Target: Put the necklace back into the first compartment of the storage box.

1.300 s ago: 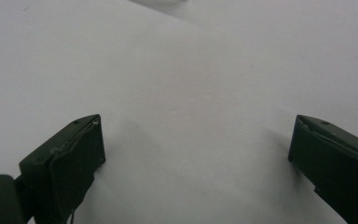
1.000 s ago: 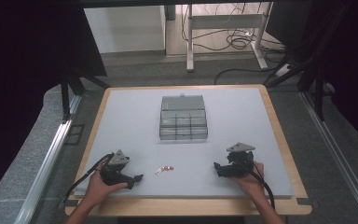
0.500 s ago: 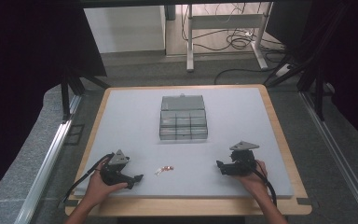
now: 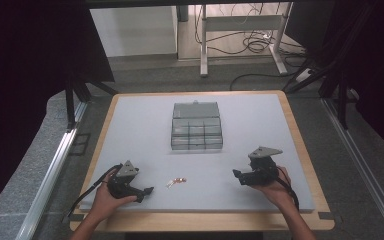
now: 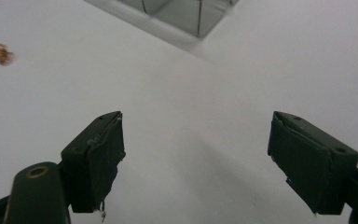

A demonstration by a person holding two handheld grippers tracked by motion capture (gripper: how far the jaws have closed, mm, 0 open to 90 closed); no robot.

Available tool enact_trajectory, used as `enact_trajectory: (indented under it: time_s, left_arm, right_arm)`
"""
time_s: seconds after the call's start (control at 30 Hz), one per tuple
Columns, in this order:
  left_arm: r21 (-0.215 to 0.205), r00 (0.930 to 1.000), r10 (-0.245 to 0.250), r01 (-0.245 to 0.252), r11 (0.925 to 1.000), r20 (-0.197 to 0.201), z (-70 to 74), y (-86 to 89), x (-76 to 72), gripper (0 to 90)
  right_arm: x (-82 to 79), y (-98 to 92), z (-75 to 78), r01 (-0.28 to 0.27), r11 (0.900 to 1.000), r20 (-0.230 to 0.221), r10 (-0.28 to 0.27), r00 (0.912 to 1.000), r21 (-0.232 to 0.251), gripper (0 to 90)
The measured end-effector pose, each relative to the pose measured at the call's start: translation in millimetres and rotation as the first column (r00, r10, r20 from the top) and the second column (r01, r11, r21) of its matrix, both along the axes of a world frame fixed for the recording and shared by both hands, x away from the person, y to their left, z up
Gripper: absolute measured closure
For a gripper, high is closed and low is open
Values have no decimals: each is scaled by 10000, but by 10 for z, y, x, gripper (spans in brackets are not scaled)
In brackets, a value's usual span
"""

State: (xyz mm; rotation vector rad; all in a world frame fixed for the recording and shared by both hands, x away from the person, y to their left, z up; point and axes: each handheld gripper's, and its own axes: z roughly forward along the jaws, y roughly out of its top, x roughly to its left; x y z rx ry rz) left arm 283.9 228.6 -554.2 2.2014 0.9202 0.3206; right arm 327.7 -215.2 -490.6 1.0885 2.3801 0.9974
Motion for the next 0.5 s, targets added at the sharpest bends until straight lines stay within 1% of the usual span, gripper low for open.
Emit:
enact_trajectory:
  time_s: [0.07, 0.1, 0.17, 0.2, 0.23, 0.27, 0.33, 0.4, 0.5]
  left_arm:
    - [3, 10000, -3, 3, 10000, -1, 0, 1, 1, 61]
    - [0, 10000, -5, 5, 10000, -6, 0, 1, 1, 61]
    - [3, 10000, -7, 7, 10000, -3, 0, 1, 1, 61]
    - [2, 10000, -6, 6, 10000, -5, 0, 1, 1, 61]
    - [5, 10000, -7, 7, 10000, -1, 0, 0, 1, 61]
    - [5, 10000, -7, 7, 10000, -1, 0, 0, 1, 61]
    - [-18, 10000, 17, -17, 10000, 2, -1, -1, 0, 61]
    - [-18, 10000, 19, -19, 10000, 3, -1, -1, 0, 61]
    - [-18, 10000, 22, -22, 10000, -4, 0, -1, -1, 61]
  right_arm:
    - [-9, -5, 61, -69, 9999, 8, 69, 10000, 120, 196]
    - [-16, -6, 121, -130, 9998, 22, 130, 9999, 145, 211]
    - [-20, 0, 167, -199, 9995, 34, 198, 9998, 247, 228]
    - [-20, 0, 167, -199, 9995, 34, 198, 9998, 247, 228]
    - [-21, 10, 211, -310, 9990, 65, 308, 9995, 313, 241]
    - [-21, 10, 211, -310, 9990, 65, 308, 9995, 313, 241]
    - [-22, 33, 265, -463, 9981, 100, 459, 9989, 405, 263]
    - [-40, 97, 355, -827, 9963, 181, 823, 9964, 252, 278]
    - [-49, 125, 397, -929, 9951, 193, 923, 9955, 328, 282]
